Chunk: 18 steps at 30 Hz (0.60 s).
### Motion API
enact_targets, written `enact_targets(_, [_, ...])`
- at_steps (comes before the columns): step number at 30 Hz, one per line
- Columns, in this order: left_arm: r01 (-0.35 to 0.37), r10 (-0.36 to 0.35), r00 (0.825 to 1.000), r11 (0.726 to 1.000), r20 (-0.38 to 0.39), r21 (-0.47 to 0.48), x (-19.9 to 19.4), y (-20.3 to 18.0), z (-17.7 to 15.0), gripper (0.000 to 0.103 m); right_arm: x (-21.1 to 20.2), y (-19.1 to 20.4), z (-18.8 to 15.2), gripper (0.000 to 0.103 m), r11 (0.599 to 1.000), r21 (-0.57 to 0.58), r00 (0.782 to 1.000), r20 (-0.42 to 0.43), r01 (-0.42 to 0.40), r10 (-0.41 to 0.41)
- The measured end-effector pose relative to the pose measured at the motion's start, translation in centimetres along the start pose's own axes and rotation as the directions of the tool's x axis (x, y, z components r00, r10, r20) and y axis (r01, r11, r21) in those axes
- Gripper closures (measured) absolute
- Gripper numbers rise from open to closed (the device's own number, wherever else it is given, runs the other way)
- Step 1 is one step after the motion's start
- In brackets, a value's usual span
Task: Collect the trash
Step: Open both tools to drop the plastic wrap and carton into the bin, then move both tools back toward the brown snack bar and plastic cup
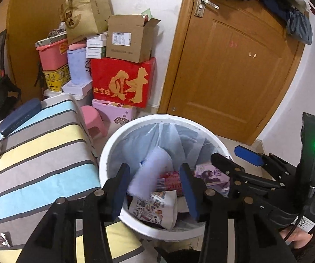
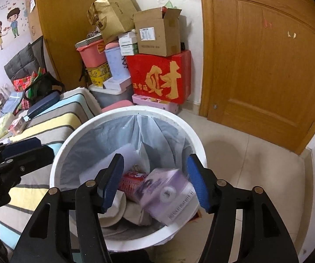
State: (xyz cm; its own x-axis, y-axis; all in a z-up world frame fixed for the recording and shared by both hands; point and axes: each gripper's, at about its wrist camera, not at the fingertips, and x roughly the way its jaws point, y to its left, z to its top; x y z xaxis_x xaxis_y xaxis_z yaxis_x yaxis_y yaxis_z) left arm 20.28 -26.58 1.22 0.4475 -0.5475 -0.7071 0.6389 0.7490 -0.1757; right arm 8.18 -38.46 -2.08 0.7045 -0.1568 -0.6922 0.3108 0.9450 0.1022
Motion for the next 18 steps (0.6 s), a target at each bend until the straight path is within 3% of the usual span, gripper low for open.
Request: enact_targets(18, [-0.052, 0.056, 0.996, 0.998, 0.076, -0.047, -6.2, 2.3, -1.7, 0.056, -2.1, 2.3, 0.1, 0.041, 0.999, 0.003, 0.997, 0.064, -0.051, 0.051])
